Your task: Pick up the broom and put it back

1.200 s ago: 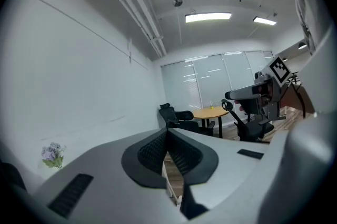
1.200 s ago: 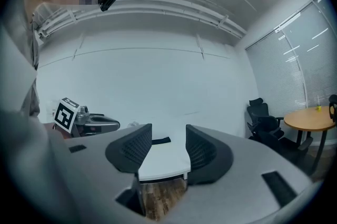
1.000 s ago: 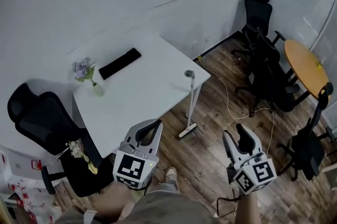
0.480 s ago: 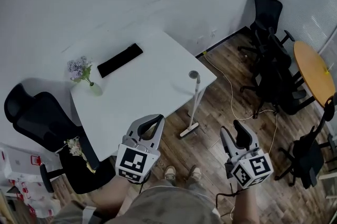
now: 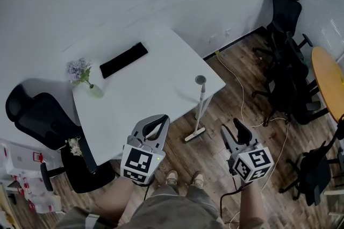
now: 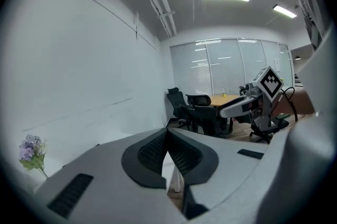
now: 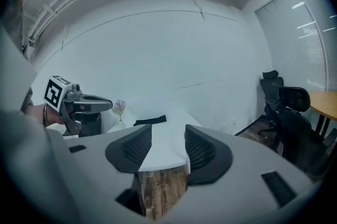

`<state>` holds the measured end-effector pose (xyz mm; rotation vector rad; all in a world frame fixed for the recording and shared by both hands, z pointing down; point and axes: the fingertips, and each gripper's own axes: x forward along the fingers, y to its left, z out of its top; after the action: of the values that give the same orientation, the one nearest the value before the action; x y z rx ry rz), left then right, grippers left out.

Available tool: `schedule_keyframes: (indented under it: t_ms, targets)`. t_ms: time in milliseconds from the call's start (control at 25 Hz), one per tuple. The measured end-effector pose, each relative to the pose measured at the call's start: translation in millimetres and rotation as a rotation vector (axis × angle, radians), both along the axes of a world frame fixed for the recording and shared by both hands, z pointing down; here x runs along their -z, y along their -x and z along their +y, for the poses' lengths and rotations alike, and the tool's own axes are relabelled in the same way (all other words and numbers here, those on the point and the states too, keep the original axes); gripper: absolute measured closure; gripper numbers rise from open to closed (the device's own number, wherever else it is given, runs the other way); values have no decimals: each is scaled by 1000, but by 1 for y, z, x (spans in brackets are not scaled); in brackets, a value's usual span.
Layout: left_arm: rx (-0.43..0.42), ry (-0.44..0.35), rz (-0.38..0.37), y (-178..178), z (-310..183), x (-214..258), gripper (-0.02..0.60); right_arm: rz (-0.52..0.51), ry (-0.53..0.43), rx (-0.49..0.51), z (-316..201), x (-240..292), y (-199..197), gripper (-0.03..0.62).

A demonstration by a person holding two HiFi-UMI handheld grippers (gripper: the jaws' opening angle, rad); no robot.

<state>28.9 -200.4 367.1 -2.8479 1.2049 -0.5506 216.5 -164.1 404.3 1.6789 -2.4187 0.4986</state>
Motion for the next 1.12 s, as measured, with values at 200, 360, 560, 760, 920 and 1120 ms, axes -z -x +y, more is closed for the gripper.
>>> schedule_keyframes:
  t_ms: [200,360,560,760,920,1120]
  targets:
    - [17,28,-32,-13,-24,-26,566,24,40,54,-41,-41,-2,382]
    - [30,52,-53,-19,-41,-51,566,48,75,96,-68,-81,-1,379]
    - [44,78,-71,-23,-61,-87,566,70,116,144,-96,-133,6,378]
    - [61,106,-86,-26,-76,-127,566,87,161,182,-114,-192,11,376]
    - [63,120,-82,-26,-81,-151,566,105,208,204,-125,-243,18,376]
    - [63,126,-90,-26,-84,-182,566,117,236,203,-139,-293,20,375]
